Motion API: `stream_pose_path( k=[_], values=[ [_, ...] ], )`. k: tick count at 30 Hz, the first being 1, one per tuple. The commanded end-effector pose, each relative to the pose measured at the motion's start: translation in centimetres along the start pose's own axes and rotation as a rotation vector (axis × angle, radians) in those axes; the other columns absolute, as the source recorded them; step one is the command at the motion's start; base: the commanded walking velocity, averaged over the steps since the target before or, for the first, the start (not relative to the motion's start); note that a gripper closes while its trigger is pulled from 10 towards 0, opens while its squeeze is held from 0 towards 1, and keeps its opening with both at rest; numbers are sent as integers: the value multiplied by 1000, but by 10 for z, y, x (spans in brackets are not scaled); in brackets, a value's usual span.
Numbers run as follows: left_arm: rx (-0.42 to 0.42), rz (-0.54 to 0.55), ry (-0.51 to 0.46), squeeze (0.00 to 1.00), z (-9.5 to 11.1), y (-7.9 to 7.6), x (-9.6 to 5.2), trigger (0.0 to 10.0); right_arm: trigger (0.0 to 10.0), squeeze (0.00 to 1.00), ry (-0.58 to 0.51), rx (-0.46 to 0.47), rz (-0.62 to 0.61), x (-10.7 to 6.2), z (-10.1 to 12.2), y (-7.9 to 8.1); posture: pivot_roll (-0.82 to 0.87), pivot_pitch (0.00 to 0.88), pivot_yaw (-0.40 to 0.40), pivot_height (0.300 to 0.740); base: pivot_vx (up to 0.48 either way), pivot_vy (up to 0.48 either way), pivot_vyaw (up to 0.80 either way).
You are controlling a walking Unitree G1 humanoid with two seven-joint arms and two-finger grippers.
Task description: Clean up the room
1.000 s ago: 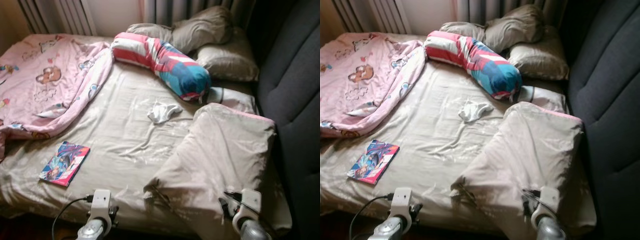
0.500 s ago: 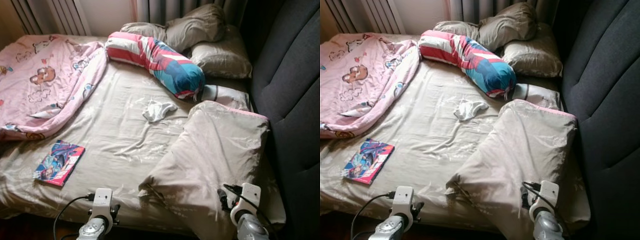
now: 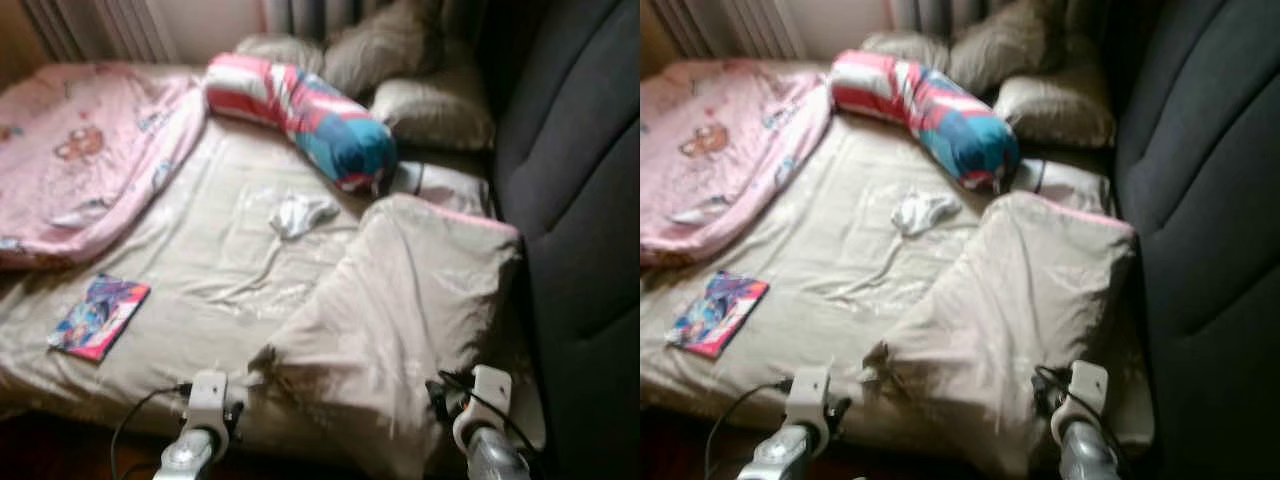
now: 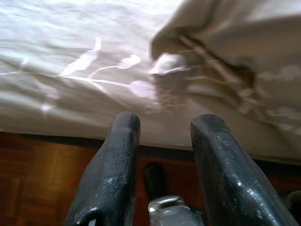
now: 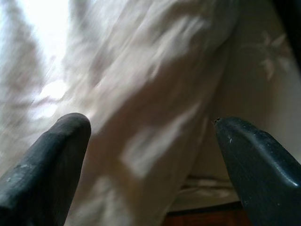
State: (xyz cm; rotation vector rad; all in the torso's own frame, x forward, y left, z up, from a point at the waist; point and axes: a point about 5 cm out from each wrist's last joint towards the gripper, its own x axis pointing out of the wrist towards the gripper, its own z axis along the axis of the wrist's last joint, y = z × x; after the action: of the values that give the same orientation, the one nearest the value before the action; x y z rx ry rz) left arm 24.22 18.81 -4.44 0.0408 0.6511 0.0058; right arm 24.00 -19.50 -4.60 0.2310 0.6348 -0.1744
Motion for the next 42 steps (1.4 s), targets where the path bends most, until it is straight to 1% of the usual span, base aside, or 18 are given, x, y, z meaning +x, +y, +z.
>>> stream_pose_path(
  k=[1,5,11,24,33,37,42],
  values=[
    [-5,7,24,0,-8,4,-3,10000,10000,0,14,-3,14,-1,-4,3,-52,147,-24,740,0,0,0],
    [-23,14,24,0,-8,5,-3,10000,10000,0,17,-1,13,-1,-5,4,-52,147,-24,740,0,0,0],
    [-25,16,22,0,-8,5,-3,10000,10000,0,22,-2,9,-1,-6,4,-54,147,-25,740,0,454,0],
    [-15,5,28,0,-9,4,-3,10000,10000,0,41,11,4,-1,-8,4,-52,147,-23,740,0,0,0],
    [-10,2,31,0,-10,4,-3,10000,10000,0,47,19,-2,-1,-9,3,-53,146,-20,740,0,0,-685],
    [-1,0,33,0,-10,4,-3,10000,10000,0,37,13,15,-1,-8,5,-52,146,-19,740,0,0,0],
    [0,2,35,0,-11,5,-4,10000,10000,0,19,31,9,0,-4,5,-48,149,-14,740,0,0,0]
  ],
)
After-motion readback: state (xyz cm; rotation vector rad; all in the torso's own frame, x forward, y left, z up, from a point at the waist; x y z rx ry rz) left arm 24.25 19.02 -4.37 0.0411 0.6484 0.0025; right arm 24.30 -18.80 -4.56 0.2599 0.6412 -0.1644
